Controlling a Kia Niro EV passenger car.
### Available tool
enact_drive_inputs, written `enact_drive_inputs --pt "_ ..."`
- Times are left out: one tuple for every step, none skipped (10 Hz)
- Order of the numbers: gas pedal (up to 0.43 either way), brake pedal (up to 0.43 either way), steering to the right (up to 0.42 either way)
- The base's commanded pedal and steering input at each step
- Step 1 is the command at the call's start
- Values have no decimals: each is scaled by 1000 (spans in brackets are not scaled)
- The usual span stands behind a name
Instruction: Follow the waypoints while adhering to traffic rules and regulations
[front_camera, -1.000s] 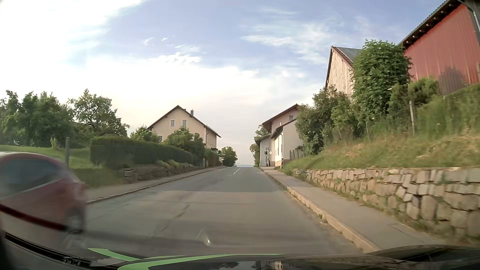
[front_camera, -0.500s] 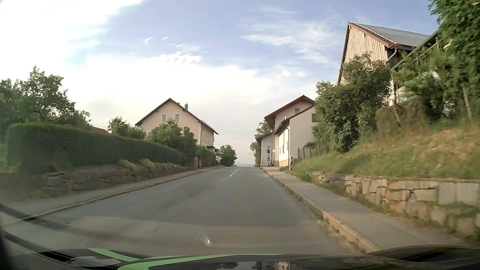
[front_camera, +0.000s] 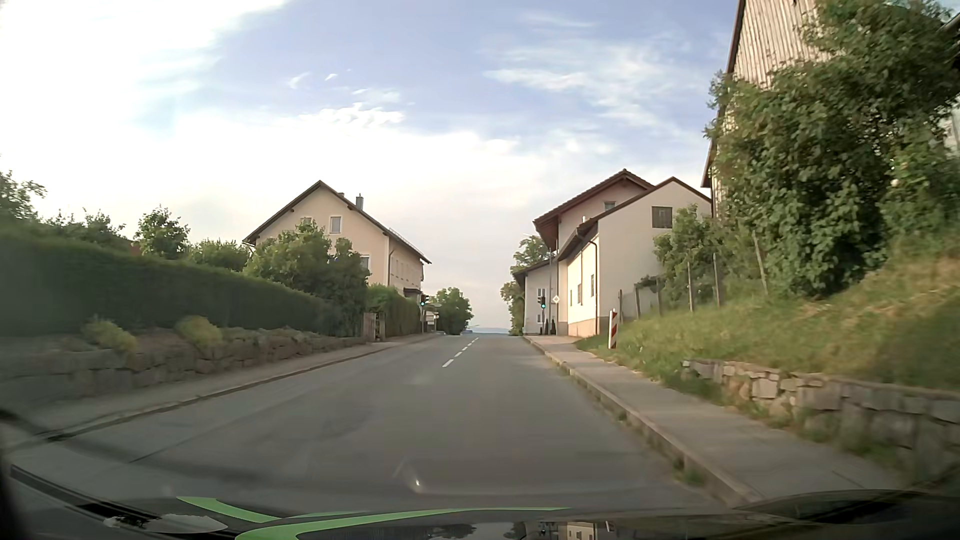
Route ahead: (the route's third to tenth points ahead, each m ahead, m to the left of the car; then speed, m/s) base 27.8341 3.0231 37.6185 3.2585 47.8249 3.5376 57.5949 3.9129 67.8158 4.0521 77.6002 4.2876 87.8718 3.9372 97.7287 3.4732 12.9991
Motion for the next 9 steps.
enact_drive_inputs --pt "118 0 0" --pt "118 0 0" --pt "118 0 0" --pt "118 0 0" --pt "118 0 0" --pt "118 0 0" --pt "118 0 1" --pt "118 0 1" --pt "118 0 1"
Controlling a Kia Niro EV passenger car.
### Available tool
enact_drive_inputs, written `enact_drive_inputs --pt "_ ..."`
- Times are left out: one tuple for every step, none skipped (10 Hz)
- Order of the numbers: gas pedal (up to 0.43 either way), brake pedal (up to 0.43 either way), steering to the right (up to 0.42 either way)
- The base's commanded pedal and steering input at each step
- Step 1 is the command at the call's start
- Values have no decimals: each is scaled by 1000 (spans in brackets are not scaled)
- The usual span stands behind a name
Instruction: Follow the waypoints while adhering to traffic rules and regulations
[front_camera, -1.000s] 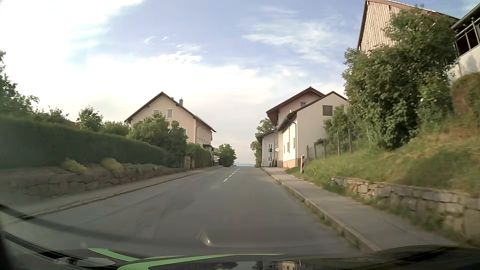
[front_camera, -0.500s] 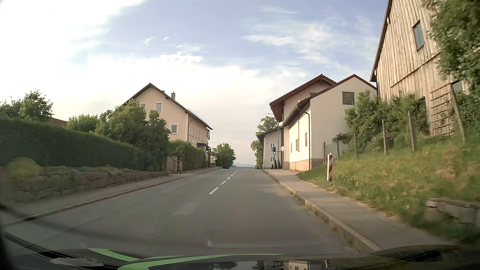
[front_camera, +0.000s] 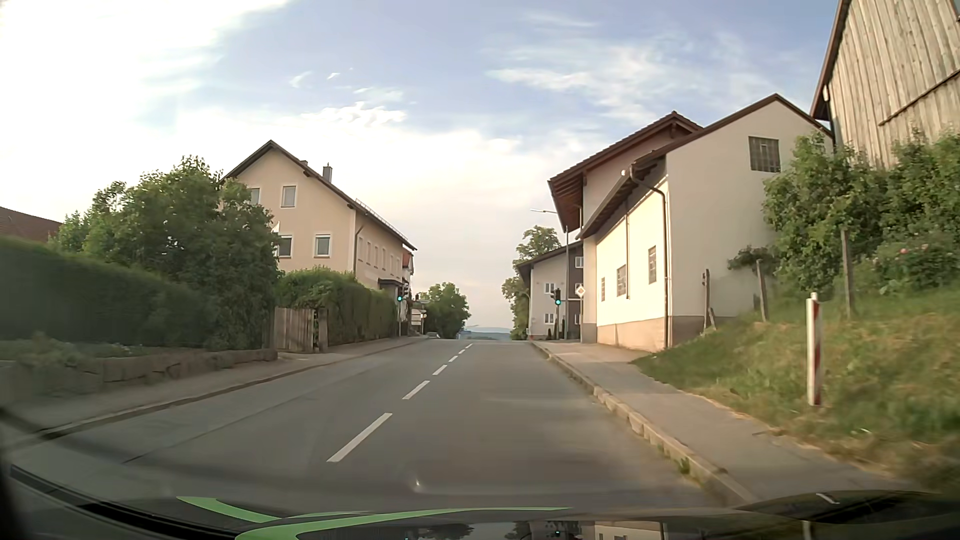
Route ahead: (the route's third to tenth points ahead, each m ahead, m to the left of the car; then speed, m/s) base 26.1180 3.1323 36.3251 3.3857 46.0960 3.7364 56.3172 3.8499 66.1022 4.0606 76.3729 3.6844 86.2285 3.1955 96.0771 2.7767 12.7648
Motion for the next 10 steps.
enact_drive_inputs --pt "118 0 1" --pt "118 0 1" --pt "118 0 1" --pt "118 0 1" --pt "118 0 1" --pt "118 0 1" --pt "118 0 1" --pt "118 0 1" --pt "118 0 1" --pt "118 0 0"
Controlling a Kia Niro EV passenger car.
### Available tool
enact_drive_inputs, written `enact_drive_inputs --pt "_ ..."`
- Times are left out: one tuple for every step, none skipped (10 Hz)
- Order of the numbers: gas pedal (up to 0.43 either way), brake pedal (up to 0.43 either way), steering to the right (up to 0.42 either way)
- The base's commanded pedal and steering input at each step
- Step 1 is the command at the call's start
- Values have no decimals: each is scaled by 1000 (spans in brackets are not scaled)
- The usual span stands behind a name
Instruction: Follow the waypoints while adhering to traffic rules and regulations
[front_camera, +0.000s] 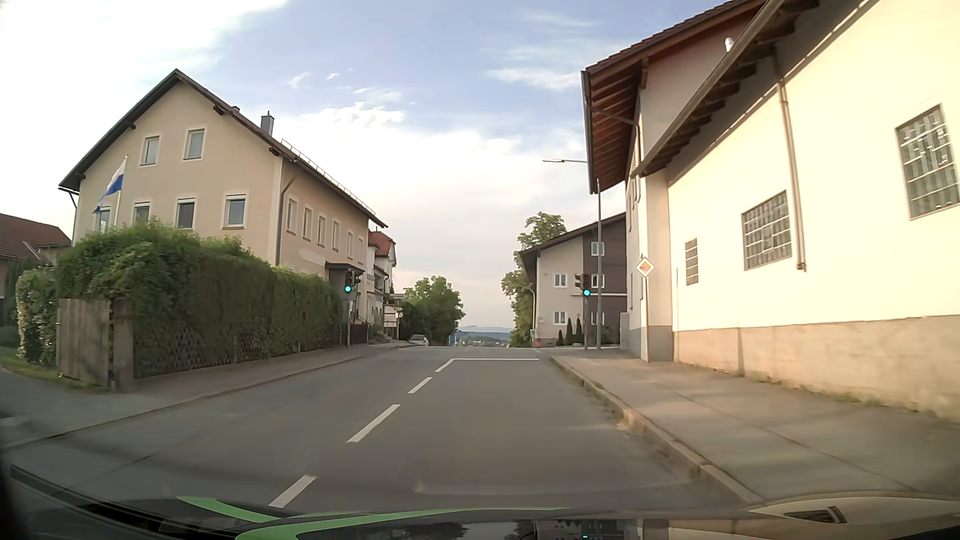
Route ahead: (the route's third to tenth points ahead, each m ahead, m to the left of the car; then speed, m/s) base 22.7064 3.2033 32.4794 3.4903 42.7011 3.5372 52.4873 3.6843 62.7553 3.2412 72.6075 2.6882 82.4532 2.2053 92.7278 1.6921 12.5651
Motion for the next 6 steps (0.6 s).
enact_drive_inputs --pt "118 0 0" --pt "118 0 0" --pt "118 0 0" --pt "118 0 0" --pt "130 0 0" --pt "130 0 0"
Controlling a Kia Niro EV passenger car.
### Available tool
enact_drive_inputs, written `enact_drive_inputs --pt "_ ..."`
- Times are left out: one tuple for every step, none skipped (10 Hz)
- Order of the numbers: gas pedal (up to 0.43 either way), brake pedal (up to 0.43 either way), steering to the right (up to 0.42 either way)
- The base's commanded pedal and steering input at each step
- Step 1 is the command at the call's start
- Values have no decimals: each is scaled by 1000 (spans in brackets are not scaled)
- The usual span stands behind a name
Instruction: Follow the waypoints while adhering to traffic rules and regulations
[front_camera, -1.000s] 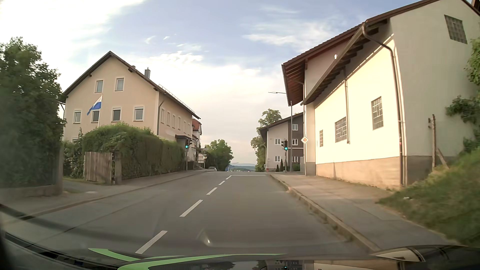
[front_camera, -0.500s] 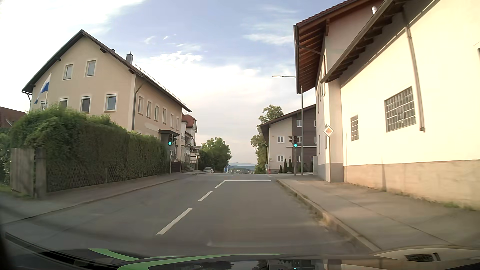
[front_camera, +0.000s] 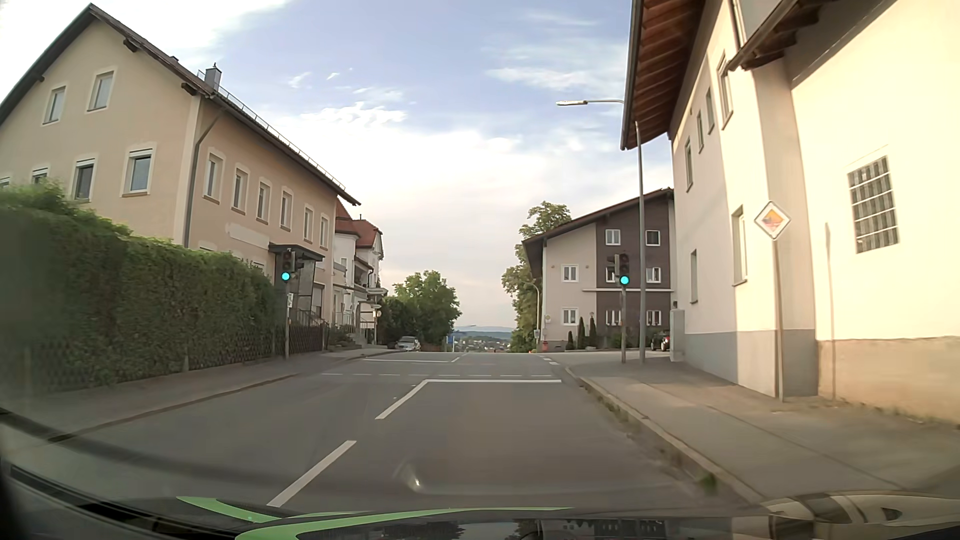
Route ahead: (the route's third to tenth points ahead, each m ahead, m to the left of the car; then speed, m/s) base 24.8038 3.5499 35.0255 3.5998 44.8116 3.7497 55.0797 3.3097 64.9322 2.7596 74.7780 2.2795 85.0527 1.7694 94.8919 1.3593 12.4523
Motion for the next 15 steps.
enact_drive_inputs --pt "130 0 0" --pt "130 0 0" --pt "130 0 0" --pt "130 0 0" --pt "130 0 0" --pt "130 0 0" --pt "130 0 0" --pt "130 0 0" --pt "130 0 0" --pt "130 0 0" --pt "138 0 0" --pt "138 0 0" --pt "138 0 0" --pt "138 0 0" --pt "138 0 0"
